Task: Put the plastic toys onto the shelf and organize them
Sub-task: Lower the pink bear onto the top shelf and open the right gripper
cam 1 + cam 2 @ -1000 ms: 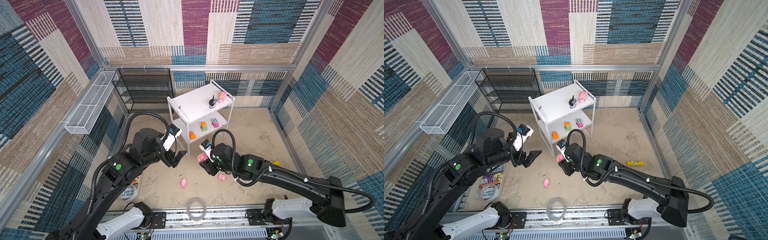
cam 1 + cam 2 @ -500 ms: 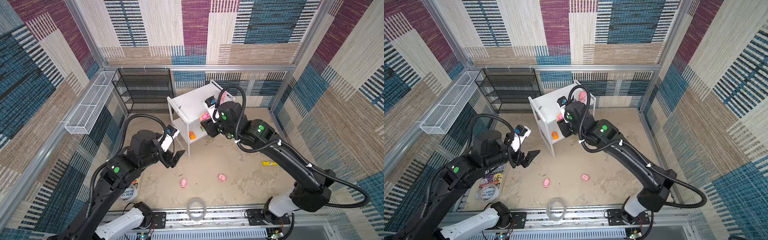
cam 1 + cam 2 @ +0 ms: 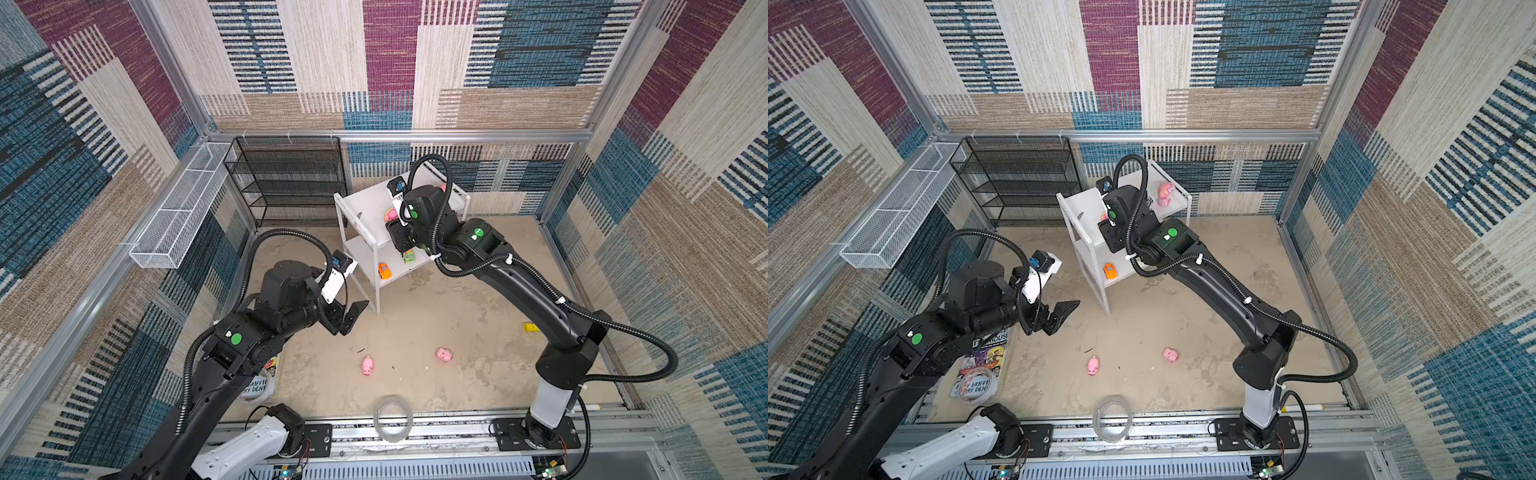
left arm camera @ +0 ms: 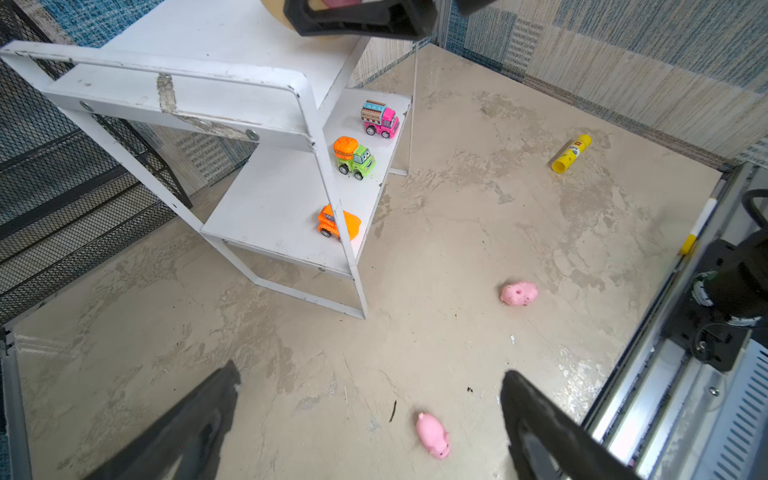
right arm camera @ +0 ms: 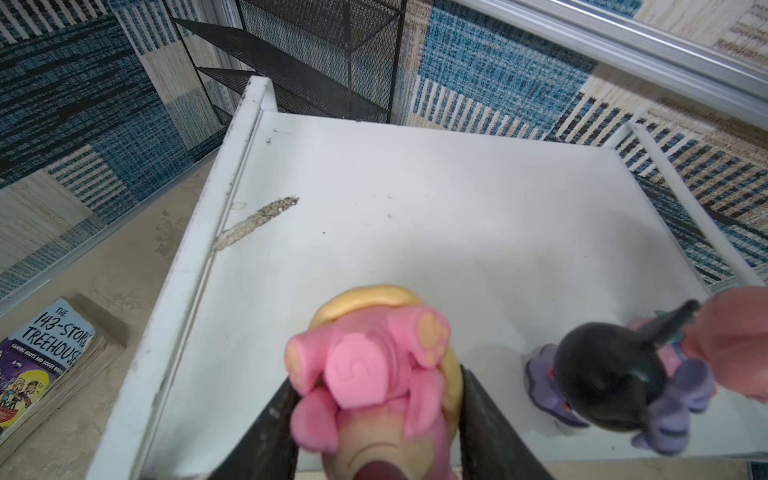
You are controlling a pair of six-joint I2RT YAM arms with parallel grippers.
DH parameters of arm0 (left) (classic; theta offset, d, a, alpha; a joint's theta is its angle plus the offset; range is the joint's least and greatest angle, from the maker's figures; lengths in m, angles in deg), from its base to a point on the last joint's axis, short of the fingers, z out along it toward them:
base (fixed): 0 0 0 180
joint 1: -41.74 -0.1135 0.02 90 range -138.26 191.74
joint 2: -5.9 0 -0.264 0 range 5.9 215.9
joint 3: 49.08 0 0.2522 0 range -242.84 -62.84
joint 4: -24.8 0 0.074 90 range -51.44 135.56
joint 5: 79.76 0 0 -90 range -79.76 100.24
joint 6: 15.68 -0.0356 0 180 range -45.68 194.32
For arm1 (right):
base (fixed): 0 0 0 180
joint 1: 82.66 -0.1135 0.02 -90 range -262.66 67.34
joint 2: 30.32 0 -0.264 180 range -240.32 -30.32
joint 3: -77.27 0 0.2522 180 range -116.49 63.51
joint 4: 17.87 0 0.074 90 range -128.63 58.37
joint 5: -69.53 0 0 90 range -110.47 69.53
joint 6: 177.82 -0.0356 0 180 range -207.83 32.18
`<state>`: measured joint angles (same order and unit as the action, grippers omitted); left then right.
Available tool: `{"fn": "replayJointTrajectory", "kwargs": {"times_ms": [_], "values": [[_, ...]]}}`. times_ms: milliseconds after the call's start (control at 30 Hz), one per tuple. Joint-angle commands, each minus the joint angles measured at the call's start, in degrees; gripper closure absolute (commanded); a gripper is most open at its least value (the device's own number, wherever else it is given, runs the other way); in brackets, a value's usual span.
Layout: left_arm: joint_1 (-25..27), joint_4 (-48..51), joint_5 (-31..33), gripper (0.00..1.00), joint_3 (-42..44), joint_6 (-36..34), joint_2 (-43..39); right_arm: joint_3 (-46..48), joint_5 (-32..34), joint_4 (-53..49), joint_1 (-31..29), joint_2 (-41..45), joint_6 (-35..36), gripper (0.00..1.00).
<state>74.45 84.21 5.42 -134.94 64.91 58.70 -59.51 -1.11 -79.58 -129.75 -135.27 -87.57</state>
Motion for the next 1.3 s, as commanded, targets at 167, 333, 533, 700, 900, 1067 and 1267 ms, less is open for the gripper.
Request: {"fn": "replayJointTrajectory", "kwargs": {"times_ms": [167, 333, 533, 700, 900, 1067, 1267], "values": [[-0.5, -2.1, -1.3, 0.01, 0.6, -1.0, -0.5, -5.3, 2.6, -2.0, 0.5, -4.1, -0.5, 0.57], [-0.6, -2.2, -1.8, 0.01, 0.7, -1.0, -0.6, -6.7, 4.0, -3.1, 0.9, -5.4, -1.3, 0.56], [-0.7, -2.2, -1.9, 0.01, 0.7, -0.8, -0.7, -8.1, 4.0, -3.8, 1.1, -6.6, -1.2, 0.53], [-0.9, -2.4, -2.0, 0.01, 1.0, -0.9, -0.8, -8.5, 3.6, -3.7, 1.1, -6.8, -1.2, 0.48], [-1.1, -2.8, -2.5, 0.01, 1.2, -0.8, -0.7, -9.2, 3.4, -3.5, 1.1, -6.9, -1.0, 0.43], [-1.2, -2.9, -2.9, 0.01, 1.3, -0.8, -0.7, -10.0, 3.2, -3.4, 1.1, -7.3, -0.6, 0.39], [-1.6, -3.2, -3.5, 0.01, 1.5, -0.7, -0.6, -12.2, 3.1, -3.7, 1.1, -8.0, -0.1, 0.35]]}}
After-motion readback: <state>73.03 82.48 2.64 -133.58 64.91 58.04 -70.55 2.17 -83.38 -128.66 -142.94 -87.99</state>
